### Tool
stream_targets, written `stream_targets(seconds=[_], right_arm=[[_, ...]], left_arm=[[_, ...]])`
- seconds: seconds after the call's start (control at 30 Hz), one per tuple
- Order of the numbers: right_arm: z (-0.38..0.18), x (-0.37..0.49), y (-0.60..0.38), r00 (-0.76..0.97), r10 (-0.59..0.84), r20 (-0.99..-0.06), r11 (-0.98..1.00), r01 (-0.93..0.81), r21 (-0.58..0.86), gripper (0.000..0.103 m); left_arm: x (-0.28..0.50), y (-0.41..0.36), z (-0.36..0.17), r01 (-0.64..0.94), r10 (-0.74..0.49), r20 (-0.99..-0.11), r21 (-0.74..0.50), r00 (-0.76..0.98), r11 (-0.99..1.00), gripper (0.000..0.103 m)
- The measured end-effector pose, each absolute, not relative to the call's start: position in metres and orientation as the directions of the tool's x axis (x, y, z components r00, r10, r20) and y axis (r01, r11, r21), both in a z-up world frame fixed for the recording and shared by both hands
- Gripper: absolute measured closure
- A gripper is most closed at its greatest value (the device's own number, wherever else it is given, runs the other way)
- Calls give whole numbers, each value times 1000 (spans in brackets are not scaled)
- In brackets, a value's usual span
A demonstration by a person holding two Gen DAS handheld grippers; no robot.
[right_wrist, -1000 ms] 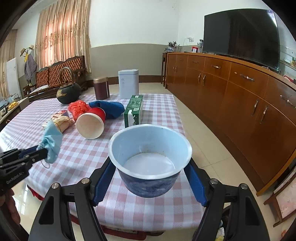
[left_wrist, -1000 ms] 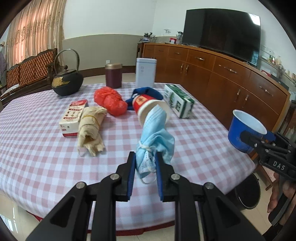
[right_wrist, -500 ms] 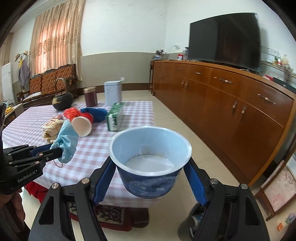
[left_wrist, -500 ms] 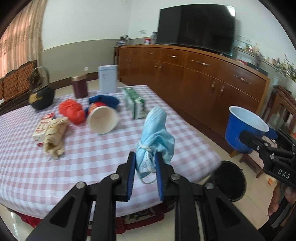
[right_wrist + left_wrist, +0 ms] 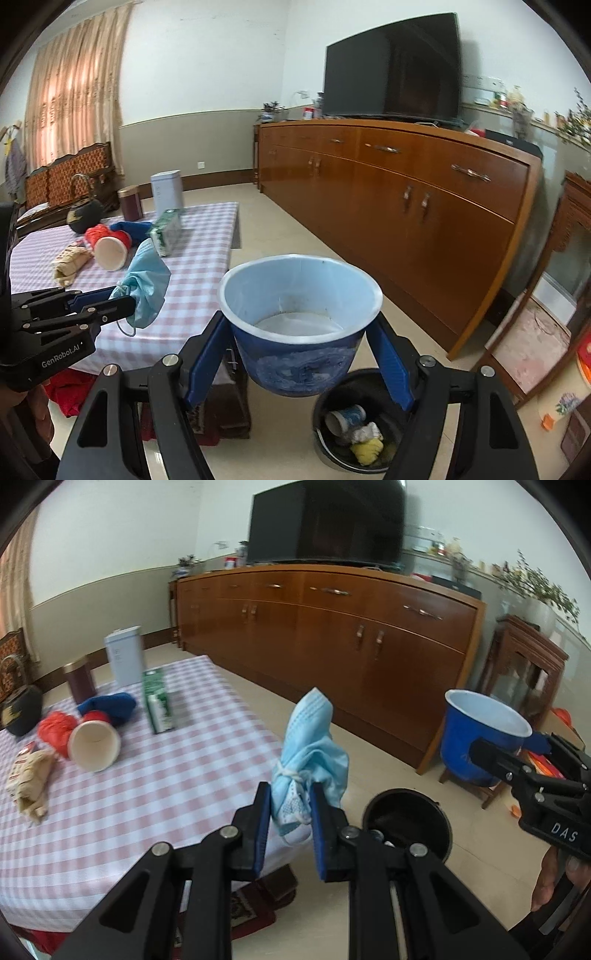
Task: Collect trash
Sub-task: 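Carry the mask and bowl over the black bucket and open both tools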
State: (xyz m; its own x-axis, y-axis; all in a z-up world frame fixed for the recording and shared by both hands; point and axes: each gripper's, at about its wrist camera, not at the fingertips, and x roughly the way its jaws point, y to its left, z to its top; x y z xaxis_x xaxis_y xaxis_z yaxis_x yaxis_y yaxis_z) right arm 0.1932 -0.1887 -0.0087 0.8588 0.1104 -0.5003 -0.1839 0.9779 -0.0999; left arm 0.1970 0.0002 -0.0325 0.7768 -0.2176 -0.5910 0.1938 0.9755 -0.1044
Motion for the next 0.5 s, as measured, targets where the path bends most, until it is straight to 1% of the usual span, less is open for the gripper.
stream_targets(seconds=[0.2,0.5], right_arm=[[-17,186,-222,858,71,-509,985,-140,-100,26],[-39,178,-271,842,1,-539,992,-67,-104,26]], left_arm=[[202,-35,-37,262,-269,-605,-103,750,960,81],[209,-84,-60,361,-345,-641,-112,686,926,81]])
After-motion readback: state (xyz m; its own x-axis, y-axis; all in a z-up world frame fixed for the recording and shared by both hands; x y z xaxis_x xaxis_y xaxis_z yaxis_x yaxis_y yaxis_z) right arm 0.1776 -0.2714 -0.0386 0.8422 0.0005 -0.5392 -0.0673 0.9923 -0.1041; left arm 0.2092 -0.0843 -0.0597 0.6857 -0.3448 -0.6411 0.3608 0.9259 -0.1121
